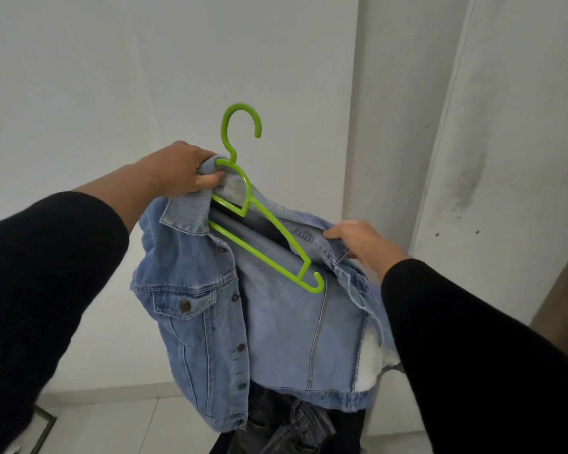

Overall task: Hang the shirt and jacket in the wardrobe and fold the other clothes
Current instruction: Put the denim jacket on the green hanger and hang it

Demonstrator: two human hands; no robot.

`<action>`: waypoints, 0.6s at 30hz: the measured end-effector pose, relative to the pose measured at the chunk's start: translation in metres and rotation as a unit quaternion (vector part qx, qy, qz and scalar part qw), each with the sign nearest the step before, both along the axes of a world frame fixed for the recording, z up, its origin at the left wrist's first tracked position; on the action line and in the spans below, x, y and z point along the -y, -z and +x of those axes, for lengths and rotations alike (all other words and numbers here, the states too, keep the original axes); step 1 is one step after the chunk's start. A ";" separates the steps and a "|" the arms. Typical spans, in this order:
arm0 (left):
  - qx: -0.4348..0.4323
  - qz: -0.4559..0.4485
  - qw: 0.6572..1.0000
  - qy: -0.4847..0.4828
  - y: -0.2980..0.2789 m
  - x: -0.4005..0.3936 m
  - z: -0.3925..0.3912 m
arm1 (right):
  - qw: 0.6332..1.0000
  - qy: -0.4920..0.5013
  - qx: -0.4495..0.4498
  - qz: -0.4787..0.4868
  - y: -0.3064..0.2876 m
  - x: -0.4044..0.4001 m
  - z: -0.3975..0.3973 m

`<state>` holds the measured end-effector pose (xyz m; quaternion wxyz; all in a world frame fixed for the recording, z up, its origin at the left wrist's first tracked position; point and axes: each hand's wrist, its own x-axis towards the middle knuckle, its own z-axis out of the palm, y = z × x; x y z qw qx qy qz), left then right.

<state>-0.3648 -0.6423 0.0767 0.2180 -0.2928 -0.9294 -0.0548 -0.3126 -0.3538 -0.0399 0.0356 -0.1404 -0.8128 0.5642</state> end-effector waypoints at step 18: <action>0.038 0.096 0.993 -0.051 0.009 0.002 -0.006 | 0.996 0.011 -0.082 0.026 0.015 0.016 -0.009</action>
